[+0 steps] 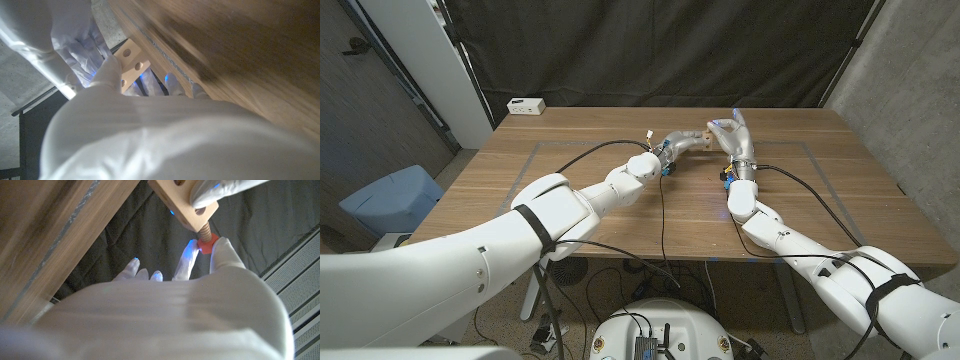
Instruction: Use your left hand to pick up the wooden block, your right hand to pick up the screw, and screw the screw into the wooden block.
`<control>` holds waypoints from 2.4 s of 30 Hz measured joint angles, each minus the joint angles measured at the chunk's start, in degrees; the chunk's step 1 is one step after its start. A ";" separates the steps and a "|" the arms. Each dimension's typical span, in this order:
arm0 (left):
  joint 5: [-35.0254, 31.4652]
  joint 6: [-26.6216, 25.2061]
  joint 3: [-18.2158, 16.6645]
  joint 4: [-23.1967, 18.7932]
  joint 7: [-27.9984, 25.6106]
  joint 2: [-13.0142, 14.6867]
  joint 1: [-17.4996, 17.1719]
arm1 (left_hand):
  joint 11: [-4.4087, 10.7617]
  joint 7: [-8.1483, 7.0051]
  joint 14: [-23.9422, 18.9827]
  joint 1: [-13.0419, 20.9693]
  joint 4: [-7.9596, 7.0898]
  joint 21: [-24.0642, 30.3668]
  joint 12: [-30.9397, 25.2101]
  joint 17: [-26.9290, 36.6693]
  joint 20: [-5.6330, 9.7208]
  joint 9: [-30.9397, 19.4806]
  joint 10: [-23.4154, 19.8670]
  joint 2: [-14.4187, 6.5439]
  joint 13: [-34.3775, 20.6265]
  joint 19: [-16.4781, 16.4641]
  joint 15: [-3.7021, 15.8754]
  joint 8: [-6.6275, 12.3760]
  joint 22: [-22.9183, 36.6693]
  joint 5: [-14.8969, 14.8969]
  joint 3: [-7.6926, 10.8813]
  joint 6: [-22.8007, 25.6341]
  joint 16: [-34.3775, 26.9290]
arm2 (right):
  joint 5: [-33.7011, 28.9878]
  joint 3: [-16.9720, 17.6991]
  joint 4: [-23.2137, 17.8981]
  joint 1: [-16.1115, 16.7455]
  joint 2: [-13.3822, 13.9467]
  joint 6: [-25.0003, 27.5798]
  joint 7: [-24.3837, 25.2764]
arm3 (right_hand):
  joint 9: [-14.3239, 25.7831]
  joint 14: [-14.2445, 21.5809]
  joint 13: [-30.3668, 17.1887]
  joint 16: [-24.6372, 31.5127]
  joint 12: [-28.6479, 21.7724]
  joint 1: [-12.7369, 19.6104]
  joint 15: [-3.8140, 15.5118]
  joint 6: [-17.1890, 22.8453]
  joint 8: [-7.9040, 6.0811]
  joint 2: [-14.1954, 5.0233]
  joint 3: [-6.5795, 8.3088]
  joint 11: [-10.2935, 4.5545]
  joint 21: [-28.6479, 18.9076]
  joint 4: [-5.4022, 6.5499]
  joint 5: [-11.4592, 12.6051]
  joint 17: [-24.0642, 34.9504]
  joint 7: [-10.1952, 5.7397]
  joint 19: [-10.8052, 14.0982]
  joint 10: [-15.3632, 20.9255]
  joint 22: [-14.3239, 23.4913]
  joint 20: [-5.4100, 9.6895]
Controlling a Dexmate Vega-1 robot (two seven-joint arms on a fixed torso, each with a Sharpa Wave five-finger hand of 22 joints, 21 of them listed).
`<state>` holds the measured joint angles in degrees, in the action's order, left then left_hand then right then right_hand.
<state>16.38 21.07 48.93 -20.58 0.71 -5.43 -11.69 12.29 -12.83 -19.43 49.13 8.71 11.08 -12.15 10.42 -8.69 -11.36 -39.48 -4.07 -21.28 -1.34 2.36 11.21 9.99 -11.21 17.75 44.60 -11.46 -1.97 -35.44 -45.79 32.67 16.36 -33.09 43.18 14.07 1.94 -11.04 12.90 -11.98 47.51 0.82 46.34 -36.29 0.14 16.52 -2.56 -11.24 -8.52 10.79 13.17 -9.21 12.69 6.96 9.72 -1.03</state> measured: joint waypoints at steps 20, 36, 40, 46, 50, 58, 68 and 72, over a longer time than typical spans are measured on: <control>0.17 -0.86 0.14 0.03 -0.05 -0.07 0.25 | 0.00 0.14 0.00 0.01 0.01 0.00 0.00 0.00 0.00 0.02 0.00 0.01 0.00 0.00 0.00 0.03 0.00 0.01 -0.01 -0.06 0.00 | 0.52 -0.36 1.07 -0.35 -0.23 -0.43 -0.48 | 0.00 0.00 0.00 0.00 0.00 0.00 0.00 0.00 0.00 0.00 0.00 0.00 0.00 0.00 -0.21 0.00 0.00 0.00 0.00 0.00 0.00; 0.09 -0.08 0.25 0.04 -0.08 -0.09 0.26 | 0.00 0.15 0.00 0.02 0.06 0.00 0.00 0.00 0.00 0.05 0.00 0.01 0.00 0.00 0.00 0.02 0.00 0.01 -0.06 -0.06 0.00 | 0.78 -0.51 1.49 -0.39 -0.28 -0.79 -0.80 | -0.09 0.00 0.00 0.00 0.00 -0.01 0.00 0.00 0.22 0.00 0.00 0.00 0.00 0.00 -0.22 0.00 0.01 0.00 0.00 0.00 0.00; 0.04 0.35 0.25 0.02 -0.09 -0.06 0.17 | 0.00 0.31 0.00 0.02 0.07 0.00 0.00 0.00 0.00 0.06 0.00 0.01 0.00 0.00 0.00 0.01 0.00 0.01 -0.06 -0.01 0.00 | 0.79 -0.53 1.27 -0.30 -0.16 -0.79 -0.85 | -0.06 0.00 0.00 0.00 0.00 -0.01 0.00 0.00 0.22 0.01 0.00 0.00 0.00 0.00 -0.22 0.00 0.01 0.00 0.00 0.00 0.00; -0.13 0.85 0.22 0.00 -0.09 -0.02 0.00 | 0.00 0.21 0.00 0.09 0.07 0.00 0.00 0.00 0.00 0.03 0.00 0.09 0.00 0.00 0.00 -0.01 0.00 0.01 -0.07 0.12 0.00 | 0.69 -0.56 0.61 0.00 0.14 -0.61 -0.85 | -0.06 0.00 0.00 0.00 0.00 -0.01 0.00 0.00 0.23 0.01 0.00 0.00 0.00 0.00 -0.22 0.00 0.01 0.00 0.00 0.00 0.00; -0.27 1.12 0.17 -0.02 -0.09 0.03 -0.14 | 0.00 0.19 0.00 0.09 0.08 0.00 0.00 0.00 0.00 0.01 0.00 0.09 0.00 0.00 0.00 -0.04 0.00 0.03 -0.08 0.27 0.00 | 0.46 -0.56 0.12 0.26 0.35 -0.28 -0.84 | -0.06 0.00 0.00 0.00 0.00 -0.01 0.00 0.00 0.23 0.01 0.00 0.00 0.00 0.00 -0.22 0.00 0.01 0.00 0.00 0.00 0.00; -0.39 1.85 0.05 -0.07 -0.09 0.16 -0.33 | 0.00 0.19 0.00 0.09 0.07 0.00 0.00 0.00 0.00 0.01 0.00 0.09 0.00 0.00 0.00 -0.14 0.00 0.06 -0.07 0.26 0.00 | 0.09 -0.47 -1.19 0.83 0.89 0.40 -0.82 | -0.26 0.00 0.00 0.00 0.00 -0.01 0.00 0.21 0.23 0.01 0.00 0.00 0.00 0.00 -0.32 0.00 0.22 0.00 0.00 0.00 0.00; -0.80 2.81 0.01 -0.14 -0.08 0.33 -0.58 | 0.00 0.20 0.00 0.09 0.00 0.00 0.00 0.00 0.00 0.02 0.00 0.09 0.00 0.00 0.00 0.03 0.00 0.07 0.00 0.24 0.00 | -0.35 -0.15 -2.74 1.42 1.71 1.13 -0.93 | -0.26 0.00 0.00 0.00 0.00 -0.01 0.00 0.22 0.23 0.01 -0.01 0.00 0.00 0.00 -0.33 0.00 0.22 0.00 0.00 0.00 0.00; -0.88 3.15 -0.03 -0.16 -0.08 0.41 -0.66 | 0.00 0.20 0.00 0.09 0.00 0.00 0.00 0.00 0.00 0.03 0.00 0.09 0.00 0.00 0.00 0.03 0.00 0.07 0.00 0.24 0.00 | -0.56 -0.04 -3.25 1.58 1.98 1.42 -1.04 | -0.26 0.00 0.00 0.00 0.00 -0.01 0.00 0.23 0.23 0.01 0.00 0.00 0.00 0.00 -0.33 0.00 0.21 0.00 0.00 0.00 0.00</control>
<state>15.51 24.22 48.90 -20.74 0.63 -5.02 -12.35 12.29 -12.62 -19.43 49.23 8.71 11.08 -12.15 10.42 -8.69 -11.32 -39.48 -3.98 -21.28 -1.34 2.36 11.24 9.99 -11.14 17.75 44.84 -11.46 -2.54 -35.48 -49.04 34.26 18.35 -31.66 42.14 13.81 1.94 -11.04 12.90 -11.98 47.50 0.82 46.57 -36.06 0.15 16.52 -2.56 -11.24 -8.52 10.46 13.17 -9.00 12.69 6.95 9.72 -1.03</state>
